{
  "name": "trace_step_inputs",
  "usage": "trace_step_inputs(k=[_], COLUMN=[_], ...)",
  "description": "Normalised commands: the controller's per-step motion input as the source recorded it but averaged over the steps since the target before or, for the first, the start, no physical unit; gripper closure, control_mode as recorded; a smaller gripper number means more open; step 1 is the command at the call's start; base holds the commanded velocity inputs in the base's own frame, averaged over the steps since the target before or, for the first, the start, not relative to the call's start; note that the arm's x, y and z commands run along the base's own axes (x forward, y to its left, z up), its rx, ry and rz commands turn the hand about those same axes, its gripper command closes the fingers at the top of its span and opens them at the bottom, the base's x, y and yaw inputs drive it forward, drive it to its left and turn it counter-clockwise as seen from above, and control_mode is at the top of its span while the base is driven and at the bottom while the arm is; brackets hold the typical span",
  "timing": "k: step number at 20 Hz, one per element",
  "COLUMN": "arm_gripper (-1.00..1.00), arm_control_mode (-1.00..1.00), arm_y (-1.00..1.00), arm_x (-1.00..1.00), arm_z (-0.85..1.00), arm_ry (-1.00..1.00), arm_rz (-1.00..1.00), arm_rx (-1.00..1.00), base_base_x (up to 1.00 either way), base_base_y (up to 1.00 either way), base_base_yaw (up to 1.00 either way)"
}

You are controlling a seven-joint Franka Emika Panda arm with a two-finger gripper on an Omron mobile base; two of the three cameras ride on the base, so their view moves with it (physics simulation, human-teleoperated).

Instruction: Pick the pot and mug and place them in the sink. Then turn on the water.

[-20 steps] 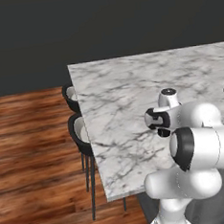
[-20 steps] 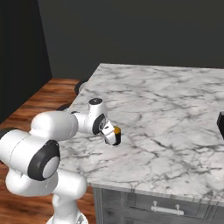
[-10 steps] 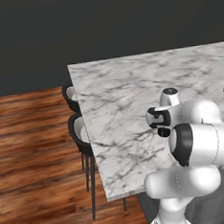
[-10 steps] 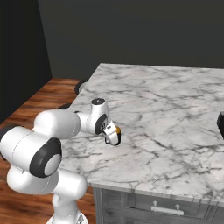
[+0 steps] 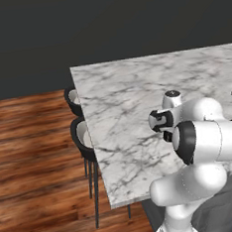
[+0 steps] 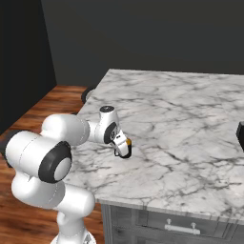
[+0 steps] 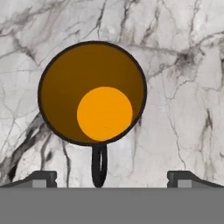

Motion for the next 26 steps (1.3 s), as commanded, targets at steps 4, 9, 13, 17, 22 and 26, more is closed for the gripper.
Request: trace_step_inputs(k=[4,9,13,17,22,26], arm_gripper=[-1.00,-1.00,-1.00,-1.00,-1.00,-1.00], arm_control_mode=[-1.00,-1.00,-1.00,-1.00,-1.00,-1.00], arm_y=[0.01,0.00,0.00,0.00,0.00,0.00], arm_x=[0.03,0.00,0.00,0.06,0.13,0.10], arm_z=[-0.03,-0.01,-0.09,-0.33,-0.17,0.00], arm_ry=[0.01,0.01,0.00,0.00,0.00,0.00], arm_rz=[0.00,0.00,0.00,0.00,0.00,0.00], arm_rx=[0.00,0.00,0.00,0.00,0.00,0.00], base_base_x=[0.00,0.00,0.00,0.00,0.00,0.00], base_base_y=[0.00,0.00,0.00,0.00,0.00,0.00], base_base_yaw=[0.00,0.00,0.00,0.00,0.00,0.00])
